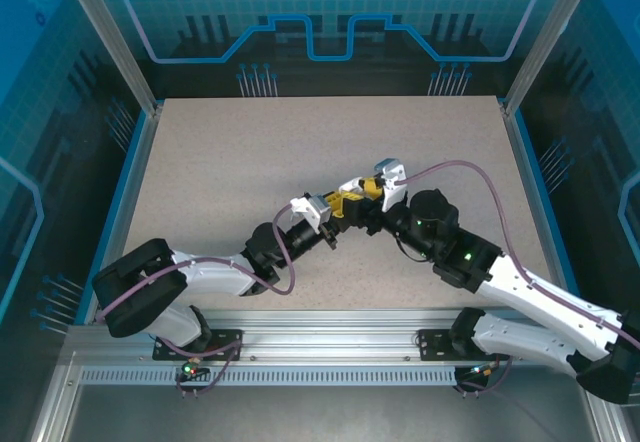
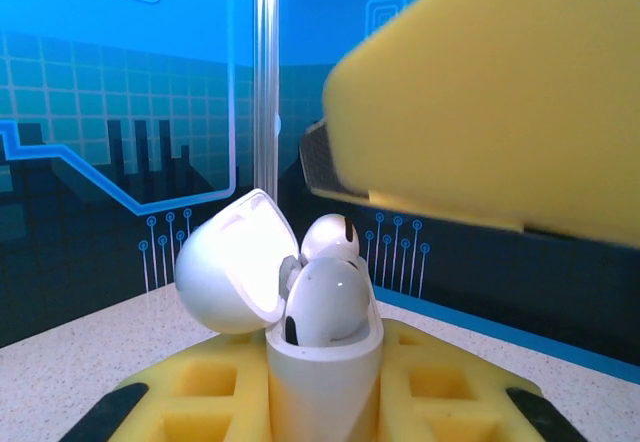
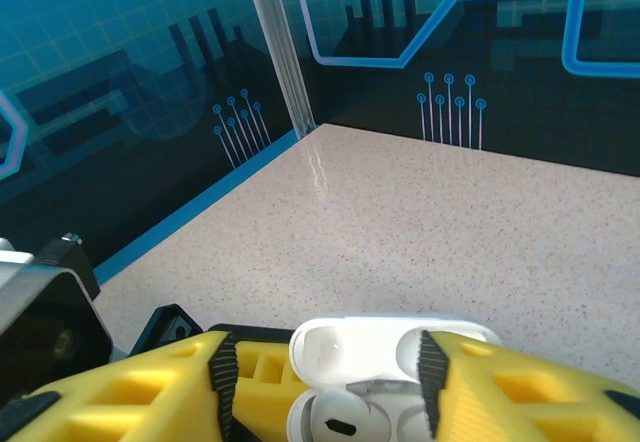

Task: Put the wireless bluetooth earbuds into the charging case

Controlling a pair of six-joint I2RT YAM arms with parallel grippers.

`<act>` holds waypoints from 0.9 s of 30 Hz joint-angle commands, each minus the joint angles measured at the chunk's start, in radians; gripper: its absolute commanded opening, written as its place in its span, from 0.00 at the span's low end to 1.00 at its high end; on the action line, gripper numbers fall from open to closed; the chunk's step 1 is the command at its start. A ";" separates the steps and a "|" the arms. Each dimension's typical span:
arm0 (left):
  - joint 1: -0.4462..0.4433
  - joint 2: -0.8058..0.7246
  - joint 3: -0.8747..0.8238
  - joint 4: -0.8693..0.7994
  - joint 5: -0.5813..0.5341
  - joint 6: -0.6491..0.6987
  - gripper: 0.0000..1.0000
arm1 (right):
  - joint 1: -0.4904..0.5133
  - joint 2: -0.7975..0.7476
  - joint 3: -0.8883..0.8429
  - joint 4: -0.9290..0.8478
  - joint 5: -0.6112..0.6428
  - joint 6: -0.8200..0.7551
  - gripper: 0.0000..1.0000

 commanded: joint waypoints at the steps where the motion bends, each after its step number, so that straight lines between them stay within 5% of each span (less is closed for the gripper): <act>1: -0.010 -0.002 0.007 0.056 0.009 0.018 0.03 | -0.012 -0.020 0.085 -0.088 -0.013 -0.008 0.58; 8: -0.010 -0.025 -0.022 0.047 0.012 0.025 0.04 | -0.076 -0.025 0.206 -0.265 -0.093 -0.016 0.73; 14: -0.010 -0.139 -0.061 -0.104 0.038 -0.020 0.01 | -0.283 0.004 0.277 -0.450 -0.398 -0.024 1.00; 19: -0.007 -0.287 -0.054 -0.358 0.118 -0.020 0.01 | -0.416 0.036 0.238 -0.461 -0.662 0.007 1.00; 27: 0.012 -0.387 -0.072 -0.445 0.191 -0.008 0.02 | -0.424 0.097 0.210 -0.387 -0.844 0.026 1.00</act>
